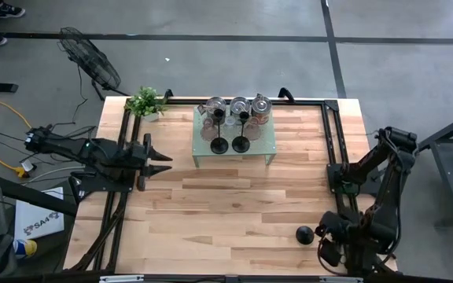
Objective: Pick & Place candle stick holders
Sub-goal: Put the black candle holder on the shelf aligned with the other black candle holders
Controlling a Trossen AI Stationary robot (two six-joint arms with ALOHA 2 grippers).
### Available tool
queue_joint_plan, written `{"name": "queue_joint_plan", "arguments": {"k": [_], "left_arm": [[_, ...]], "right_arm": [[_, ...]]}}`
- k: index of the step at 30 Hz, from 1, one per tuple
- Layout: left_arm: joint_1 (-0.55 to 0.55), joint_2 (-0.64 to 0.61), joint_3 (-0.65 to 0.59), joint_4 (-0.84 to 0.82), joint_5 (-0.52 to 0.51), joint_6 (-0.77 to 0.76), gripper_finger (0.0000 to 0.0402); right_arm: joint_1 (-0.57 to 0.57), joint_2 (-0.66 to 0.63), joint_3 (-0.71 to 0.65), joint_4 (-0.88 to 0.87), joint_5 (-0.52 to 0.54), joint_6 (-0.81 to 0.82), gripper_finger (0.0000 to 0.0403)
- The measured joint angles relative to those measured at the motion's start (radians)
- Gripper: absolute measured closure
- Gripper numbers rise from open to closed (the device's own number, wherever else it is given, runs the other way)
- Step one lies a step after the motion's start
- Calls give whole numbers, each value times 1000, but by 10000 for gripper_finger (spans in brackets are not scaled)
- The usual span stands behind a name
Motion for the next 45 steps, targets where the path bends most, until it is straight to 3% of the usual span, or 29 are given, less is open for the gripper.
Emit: {"name": "queue_joint_plan", "arguments": {"k": [7,15,38,45], "left_arm": [[0,-96,-107,92,-30,-91,284],[0,-102,-119,87,-64,-116,284],[0,-101,-119,87,-75,-127,284],[0,-101,-119,87,-104,-127,284]], "right_arm": [[-1,18,0,-12,128,-4,215],[-1,18,0,-16,179,-22,249],[-6,17,0,47,214,-128,252],[-15,17,0,38,268,-130,252]]}}
